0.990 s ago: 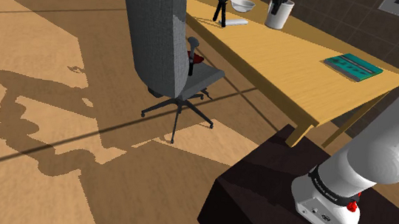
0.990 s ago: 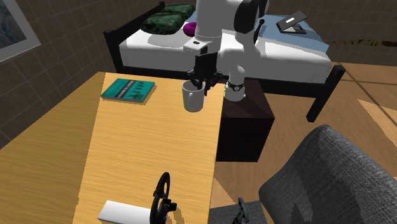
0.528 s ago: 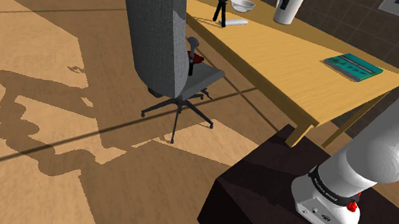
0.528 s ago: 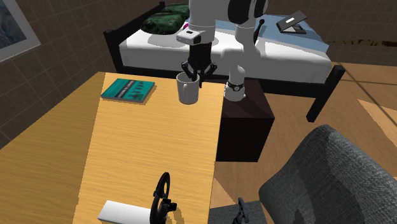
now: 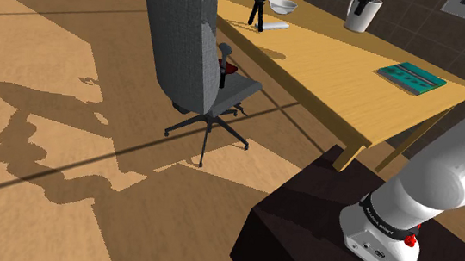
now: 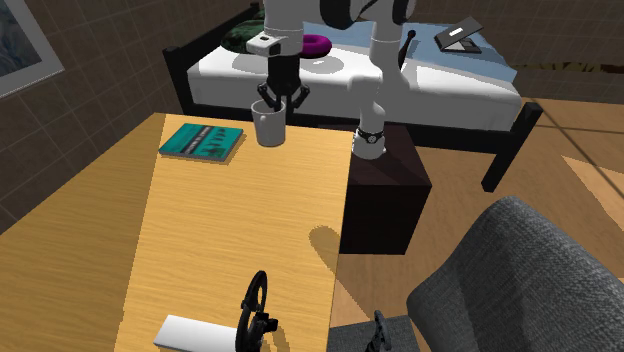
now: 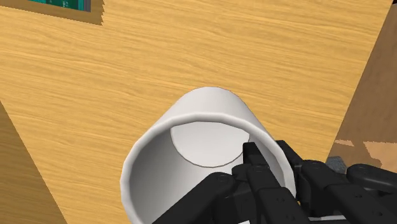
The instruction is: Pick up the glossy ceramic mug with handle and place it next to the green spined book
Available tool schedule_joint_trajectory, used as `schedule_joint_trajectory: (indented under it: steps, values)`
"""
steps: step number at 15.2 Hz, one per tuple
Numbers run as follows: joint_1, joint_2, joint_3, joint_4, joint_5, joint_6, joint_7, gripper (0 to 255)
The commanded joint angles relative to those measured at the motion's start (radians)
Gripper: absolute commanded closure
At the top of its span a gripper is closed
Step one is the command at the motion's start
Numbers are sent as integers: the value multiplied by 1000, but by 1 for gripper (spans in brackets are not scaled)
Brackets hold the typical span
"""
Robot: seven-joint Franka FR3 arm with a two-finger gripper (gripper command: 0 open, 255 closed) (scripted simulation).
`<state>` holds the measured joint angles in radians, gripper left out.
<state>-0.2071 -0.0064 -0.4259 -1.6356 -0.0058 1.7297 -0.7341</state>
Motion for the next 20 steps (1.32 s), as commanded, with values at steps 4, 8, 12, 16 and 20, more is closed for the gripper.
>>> schedule_joint_trajectory:
  steps: [4, 8, 12, 16, 20]
  values:
    - [-59, -8, -61, -12, 8, 5, -122, 255]
    - [-108, 7, -111, 5, 25, 0, -223, 255]
    - [-162, 42, -163, 43, 55, -11, -330, 255]
    - [-185, 56, -182, 30, 69, 11, -374, 255]
    - [-182, 48, -181, -33, 64, 67, -373, 255]
